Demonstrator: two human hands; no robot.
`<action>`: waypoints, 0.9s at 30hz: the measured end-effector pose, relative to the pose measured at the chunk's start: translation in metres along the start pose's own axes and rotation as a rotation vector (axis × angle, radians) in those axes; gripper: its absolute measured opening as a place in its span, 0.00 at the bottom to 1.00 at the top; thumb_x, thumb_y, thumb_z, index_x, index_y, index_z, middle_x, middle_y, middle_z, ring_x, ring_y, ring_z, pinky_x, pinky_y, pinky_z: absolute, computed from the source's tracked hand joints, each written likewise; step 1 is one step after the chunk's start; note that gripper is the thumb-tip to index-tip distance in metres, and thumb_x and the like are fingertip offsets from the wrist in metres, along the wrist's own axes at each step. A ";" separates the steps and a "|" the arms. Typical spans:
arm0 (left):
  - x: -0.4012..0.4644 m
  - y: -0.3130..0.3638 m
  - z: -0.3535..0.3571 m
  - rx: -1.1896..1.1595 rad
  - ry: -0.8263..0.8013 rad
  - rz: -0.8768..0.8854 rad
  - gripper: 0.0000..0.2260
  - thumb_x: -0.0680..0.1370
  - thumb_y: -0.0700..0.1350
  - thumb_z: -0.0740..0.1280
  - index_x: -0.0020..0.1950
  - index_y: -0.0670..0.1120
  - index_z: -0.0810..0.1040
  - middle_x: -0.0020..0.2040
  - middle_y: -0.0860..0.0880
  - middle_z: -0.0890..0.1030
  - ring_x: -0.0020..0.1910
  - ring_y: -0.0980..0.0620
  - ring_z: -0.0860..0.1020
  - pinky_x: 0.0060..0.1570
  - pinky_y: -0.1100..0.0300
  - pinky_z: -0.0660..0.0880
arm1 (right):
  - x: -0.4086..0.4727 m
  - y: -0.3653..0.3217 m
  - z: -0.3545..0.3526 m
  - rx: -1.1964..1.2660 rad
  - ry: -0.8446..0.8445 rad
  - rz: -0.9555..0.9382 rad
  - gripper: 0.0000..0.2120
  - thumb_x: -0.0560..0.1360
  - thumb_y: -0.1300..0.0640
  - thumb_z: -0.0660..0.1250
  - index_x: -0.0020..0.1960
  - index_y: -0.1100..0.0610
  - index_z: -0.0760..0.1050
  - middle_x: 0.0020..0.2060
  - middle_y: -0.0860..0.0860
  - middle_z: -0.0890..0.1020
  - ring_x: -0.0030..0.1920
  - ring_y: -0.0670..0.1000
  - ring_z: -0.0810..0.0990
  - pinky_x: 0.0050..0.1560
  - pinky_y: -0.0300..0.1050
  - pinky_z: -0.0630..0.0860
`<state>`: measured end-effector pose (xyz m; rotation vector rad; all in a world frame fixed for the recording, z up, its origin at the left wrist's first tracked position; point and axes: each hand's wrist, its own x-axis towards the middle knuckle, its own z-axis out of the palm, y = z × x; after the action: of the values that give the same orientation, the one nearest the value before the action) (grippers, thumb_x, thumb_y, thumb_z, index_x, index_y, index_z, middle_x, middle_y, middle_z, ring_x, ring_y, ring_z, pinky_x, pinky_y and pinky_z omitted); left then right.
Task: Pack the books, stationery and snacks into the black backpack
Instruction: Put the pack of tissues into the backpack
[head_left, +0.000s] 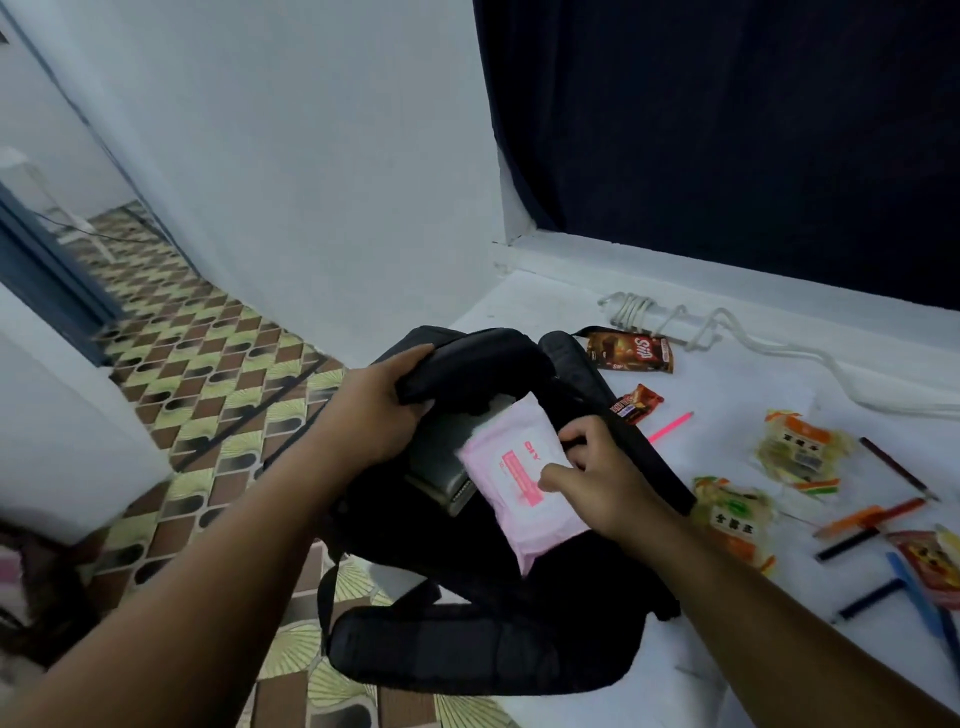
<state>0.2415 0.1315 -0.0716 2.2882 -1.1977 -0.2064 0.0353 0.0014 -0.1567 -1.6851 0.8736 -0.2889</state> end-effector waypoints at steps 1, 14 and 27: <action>-0.001 0.000 -0.001 0.018 0.003 0.020 0.27 0.77 0.42 0.71 0.75 0.53 0.71 0.61 0.48 0.82 0.60 0.48 0.79 0.55 0.66 0.68 | 0.004 -0.005 0.004 0.023 -0.032 0.004 0.19 0.67 0.53 0.72 0.54 0.46 0.69 0.48 0.52 0.83 0.48 0.53 0.83 0.53 0.56 0.79; -0.014 -0.005 -0.006 0.019 0.019 0.061 0.28 0.77 0.42 0.72 0.76 0.56 0.70 0.60 0.48 0.82 0.58 0.49 0.79 0.49 0.68 0.66 | 0.029 0.015 0.054 0.073 0.107 -0.389 0.27 0.69 0.62 0.76 0.65 0.50 0.74 0.69 0.46 0.70 0.70 0.47 0.70 0.70 0.41 0.69; -0.007 -0.002 -0.020 -0.049 0.069 0.137 0.26 0.77 0.37 0.71 0.73 0.53 0.74 0.65 0.48 0.81 0.65 0.49 0.78 0.65 0.53 0.74 | 0.050 -0.001 0.072 -0.964 -0.123 -0.582 0.35 0.78 0.39 0.54 0.80 0.54 0.54 0.81 0.52 0.51 0.80 0.56 0.40 0.77 0.56 0.33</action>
<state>0.2463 0.1454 -0.0568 2.1435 -1.2940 -0.1038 0.1140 0.0201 -0.1911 -2.8222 0.4010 -0.1437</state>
